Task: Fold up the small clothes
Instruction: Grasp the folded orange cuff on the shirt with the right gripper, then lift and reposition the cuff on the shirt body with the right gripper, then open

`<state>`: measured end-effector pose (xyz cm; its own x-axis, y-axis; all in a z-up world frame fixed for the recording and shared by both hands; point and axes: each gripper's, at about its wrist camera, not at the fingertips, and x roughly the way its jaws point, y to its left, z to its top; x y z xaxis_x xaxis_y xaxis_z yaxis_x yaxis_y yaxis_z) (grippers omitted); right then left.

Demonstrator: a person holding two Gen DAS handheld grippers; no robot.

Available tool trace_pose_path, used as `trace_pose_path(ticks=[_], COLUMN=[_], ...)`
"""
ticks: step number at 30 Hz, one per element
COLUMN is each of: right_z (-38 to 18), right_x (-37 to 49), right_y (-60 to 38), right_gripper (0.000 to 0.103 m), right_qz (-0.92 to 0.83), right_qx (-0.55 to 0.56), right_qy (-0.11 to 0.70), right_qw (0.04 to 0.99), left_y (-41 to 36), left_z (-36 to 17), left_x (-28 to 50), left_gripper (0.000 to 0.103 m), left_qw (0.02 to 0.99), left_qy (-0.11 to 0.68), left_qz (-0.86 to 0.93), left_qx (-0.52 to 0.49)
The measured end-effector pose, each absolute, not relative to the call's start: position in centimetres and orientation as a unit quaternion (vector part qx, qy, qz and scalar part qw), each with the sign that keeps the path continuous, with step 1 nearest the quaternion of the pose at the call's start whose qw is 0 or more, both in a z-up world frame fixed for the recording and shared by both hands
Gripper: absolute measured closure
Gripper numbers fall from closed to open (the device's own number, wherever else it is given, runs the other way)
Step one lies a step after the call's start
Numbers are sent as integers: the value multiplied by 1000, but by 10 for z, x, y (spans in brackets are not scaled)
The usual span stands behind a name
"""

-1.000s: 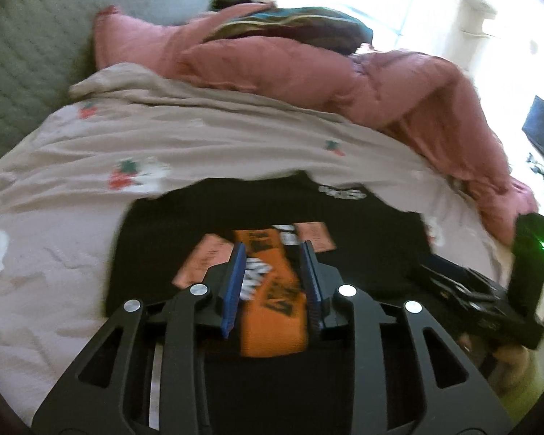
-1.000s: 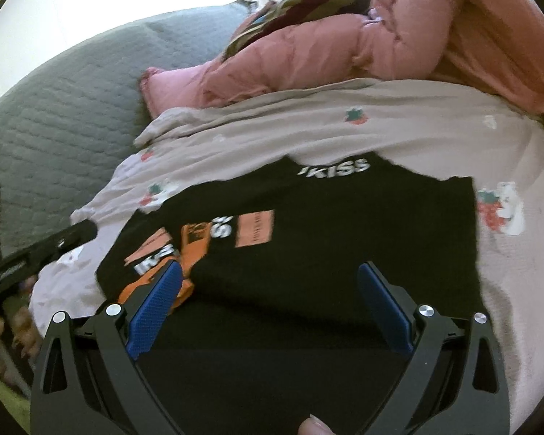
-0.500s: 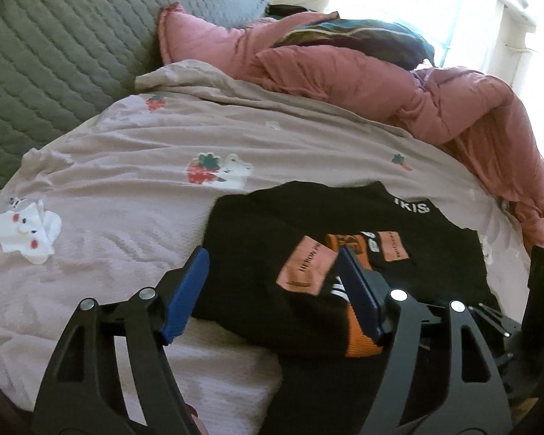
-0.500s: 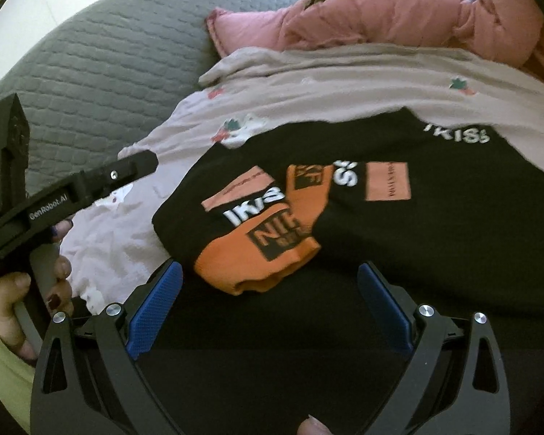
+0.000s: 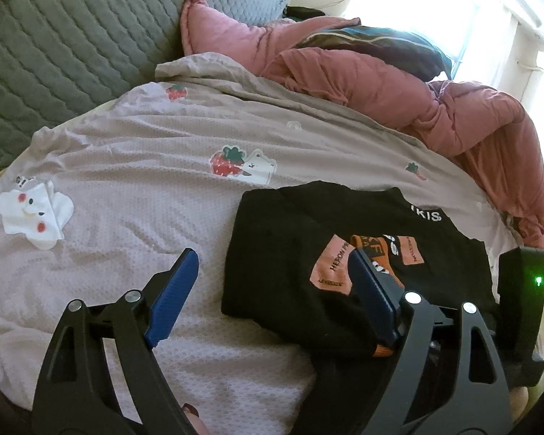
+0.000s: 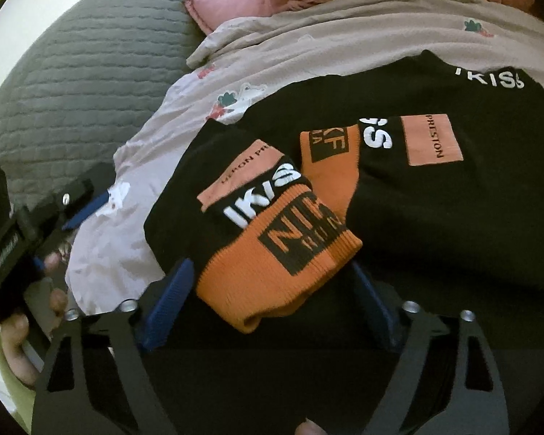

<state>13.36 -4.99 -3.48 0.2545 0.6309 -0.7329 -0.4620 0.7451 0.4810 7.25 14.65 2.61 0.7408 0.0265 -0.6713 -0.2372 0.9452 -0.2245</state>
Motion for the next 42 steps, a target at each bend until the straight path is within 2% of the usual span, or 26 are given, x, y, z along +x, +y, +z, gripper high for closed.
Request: trace_pose_path(ticks=[1,3,4,5,8,16,24,35,42], right_z=[-35,-35,-35,-35,-27,22,62,55,39], right_x=[135,136,137,137,134,132,152,166,166], right_y=[-49,-49,-49,-49,-49,-72,-138,-232,-258], right_gripper=[38,65,72,85,91,93,94,95,95], right_qz=[347,352,354,360,369,376,319,228,202], right_qx=[87,92,94,97,90,54,54,101,109], right_qy=[501,499,498,494,473,379,302,291,300], right_qw=[788,787,786,785,795,844,897,924,926], left_y=[147,148,149,150,151,152,145,130,112], left_z=[25,24,24,24,25,30,33,31,28], left_x=[73,73,73,73,71,69,71,75,82], left_gripper=[26,26,26,26,26,26,26,25,25], left_qw=[921,920,920,920,920,923,924,924,922], left_qy=[353,353,353,352,350,345,346,355,367], left_qz=[71,71,71,72,73,77,75,71,62], left_qx=[-151,-153,-155,-156,-158,-155,-143,-125,-104])
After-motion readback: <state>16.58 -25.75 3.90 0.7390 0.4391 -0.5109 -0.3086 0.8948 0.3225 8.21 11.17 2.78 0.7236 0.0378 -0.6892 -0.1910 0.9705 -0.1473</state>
